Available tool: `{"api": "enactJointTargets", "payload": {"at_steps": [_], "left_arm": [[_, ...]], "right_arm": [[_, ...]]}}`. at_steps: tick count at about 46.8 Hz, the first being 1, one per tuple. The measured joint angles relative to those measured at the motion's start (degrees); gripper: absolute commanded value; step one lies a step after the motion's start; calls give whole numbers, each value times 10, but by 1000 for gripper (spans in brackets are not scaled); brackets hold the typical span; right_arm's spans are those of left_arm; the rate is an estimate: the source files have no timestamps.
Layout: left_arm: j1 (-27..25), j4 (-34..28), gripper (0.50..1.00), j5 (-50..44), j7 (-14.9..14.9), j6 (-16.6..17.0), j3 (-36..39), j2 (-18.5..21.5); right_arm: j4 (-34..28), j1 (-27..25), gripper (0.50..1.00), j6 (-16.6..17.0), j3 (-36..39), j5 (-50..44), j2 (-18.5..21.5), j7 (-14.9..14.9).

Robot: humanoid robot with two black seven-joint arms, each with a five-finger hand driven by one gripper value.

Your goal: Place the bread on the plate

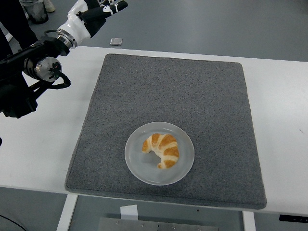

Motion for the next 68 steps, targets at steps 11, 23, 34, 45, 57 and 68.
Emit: {"api": "enactJointTargets", "payload": {"at_steps": [11,23,34,45,57,68], "left_arm": [[7,13,990,-46,37,0,2,-6],[18,13,992,-46,36,1,2,-6],[32,13,992,-46,32,1,-1,-9],[48,76,994,-44,26,-1,-1,-42],[49,110,994,-44,26,-34,0,-60],[48,110,994,-44,26,-35,-1,-61]], "right_arm": [[0,0,952,0,0,0,0,0],[0,1,952,0,0,0,0,0],[0,1,952,0,0,0,0,0],[0,0,952,0,0,0,0,0],[0,0,952,-1,0,0,0,0],[0,0,952,-1,-1,0,0,0]]}}
